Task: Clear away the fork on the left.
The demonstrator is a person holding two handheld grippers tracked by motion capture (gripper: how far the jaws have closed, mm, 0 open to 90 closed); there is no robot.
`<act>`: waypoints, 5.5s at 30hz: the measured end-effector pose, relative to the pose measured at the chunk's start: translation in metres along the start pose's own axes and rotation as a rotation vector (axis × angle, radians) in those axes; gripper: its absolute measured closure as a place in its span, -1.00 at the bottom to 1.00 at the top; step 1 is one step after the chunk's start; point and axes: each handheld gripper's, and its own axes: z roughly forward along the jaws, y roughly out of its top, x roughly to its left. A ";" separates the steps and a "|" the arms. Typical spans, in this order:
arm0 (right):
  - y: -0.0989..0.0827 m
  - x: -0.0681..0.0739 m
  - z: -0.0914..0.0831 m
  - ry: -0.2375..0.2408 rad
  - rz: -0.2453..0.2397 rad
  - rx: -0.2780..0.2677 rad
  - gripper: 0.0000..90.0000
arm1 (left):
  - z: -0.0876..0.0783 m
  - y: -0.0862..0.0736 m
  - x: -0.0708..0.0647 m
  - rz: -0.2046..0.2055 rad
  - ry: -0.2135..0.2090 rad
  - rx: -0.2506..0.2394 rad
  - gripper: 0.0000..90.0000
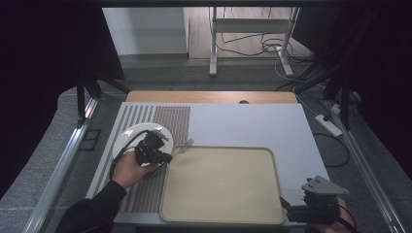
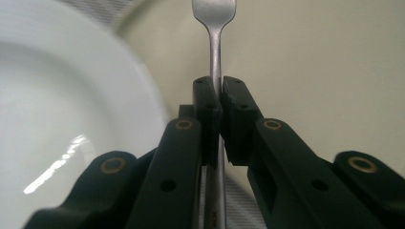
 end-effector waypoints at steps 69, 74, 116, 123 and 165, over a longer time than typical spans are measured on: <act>0.000 0.000 0.000 0.012 -0.007 -0.004 -1.00 | 0.057 0.017 -0.010 0.030 0.077 0.102 0.96; 0.000 0.000 0.000 0.012 -0.010 -0.004 -1.00 | 0.056 0.016 -0.006 0.022 0.078 0.101 0.95; 0.000 0.001 -0.001 0.012 -0.012 -0.008 -1.00 | 0.002 -0.017 -0.007 -0.017 0.038 -0.191 -1.00; 0.000 0.001 -0.001 0.012 -0.012 -0.008 -1.00 | -0.010 -0.028 -0.006 -0.042 0.026 -0.250 -1.00; 0.000 0.002 -0.001 0.009 -0.017 -0.006 -1.00 | -0.051 -0.107 -0.013 -0.135 0.046 -0.380 -1.00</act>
